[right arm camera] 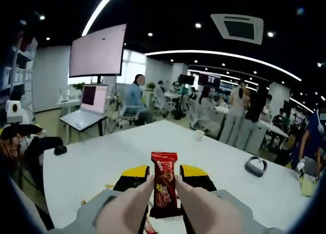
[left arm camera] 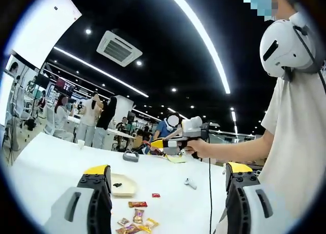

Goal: Place the target food into the container with the food tongs after gripping and lifting it, then release it inside without dropping or visibly crushing the food.

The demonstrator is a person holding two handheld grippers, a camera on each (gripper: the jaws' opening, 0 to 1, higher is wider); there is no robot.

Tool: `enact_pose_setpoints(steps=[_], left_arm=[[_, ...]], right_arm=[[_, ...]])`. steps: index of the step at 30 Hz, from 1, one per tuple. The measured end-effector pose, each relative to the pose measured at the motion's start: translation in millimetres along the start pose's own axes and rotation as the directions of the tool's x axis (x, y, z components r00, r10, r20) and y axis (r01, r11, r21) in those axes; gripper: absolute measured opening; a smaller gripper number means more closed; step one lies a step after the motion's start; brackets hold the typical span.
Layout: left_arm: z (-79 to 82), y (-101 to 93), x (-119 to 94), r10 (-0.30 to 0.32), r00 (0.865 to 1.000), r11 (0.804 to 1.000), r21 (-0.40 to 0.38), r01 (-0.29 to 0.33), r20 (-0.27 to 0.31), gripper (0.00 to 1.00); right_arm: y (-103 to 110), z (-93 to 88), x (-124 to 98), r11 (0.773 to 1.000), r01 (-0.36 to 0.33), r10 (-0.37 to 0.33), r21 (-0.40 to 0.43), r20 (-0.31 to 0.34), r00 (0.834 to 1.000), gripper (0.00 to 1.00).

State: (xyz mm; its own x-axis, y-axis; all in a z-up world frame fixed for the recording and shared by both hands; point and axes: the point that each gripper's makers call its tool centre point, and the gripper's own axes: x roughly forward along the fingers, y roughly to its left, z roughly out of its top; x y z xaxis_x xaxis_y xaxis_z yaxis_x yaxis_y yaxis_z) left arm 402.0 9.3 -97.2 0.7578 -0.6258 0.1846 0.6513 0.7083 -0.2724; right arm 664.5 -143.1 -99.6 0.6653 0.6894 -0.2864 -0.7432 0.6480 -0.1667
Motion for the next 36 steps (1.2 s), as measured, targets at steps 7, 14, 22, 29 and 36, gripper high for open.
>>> enact_pose_setpoints(steps=[7, 14, 22, 29, 36], left_arm=[[3.4, 2.7, -5, 0.003, 1.0, 1.0, -0.001, -0.003, 0.009, 0.95], [7.2, 6.6, -9, 0.018, 1.0, 1.0, 0.007, -0.018, 0.011, 0.95], [7.8, 13.7, -16, 0.037, 0.999, 0.999, -0.02, -0.037, 0.023, 0.99], [9.8, 16.2, -18, 0.051, 0.998, 0.999, -0.014, -0.051, 0.021, 0.99], [11.3, 16.1, -23, 0.055, 0.998, 0.998, 0.004, -0.055, 0.005, 0.99]], right_arm=[[-10, 11.9, 8, 1.0, -0.004, 0.004, 0.029, 0.01, 1.0, 0.22], [-19, 22.0, 22, 1.0, -0.005, 0.005, 0.025, 0.014, 1.0, 0.22], [-20, 29.5, 31, 0.999, -0.019, 0.018, 0.029, 0.014, 1.0, 0.22], [-24, 33.6, 42, 1.0, -0.016, 0.016, 0.014, 0.006, 1.0, 0.22], [-25, 39.2, 51, 1.0, -0.016, 0.016, 0.005, 0.006, 1.0, 0.22]])
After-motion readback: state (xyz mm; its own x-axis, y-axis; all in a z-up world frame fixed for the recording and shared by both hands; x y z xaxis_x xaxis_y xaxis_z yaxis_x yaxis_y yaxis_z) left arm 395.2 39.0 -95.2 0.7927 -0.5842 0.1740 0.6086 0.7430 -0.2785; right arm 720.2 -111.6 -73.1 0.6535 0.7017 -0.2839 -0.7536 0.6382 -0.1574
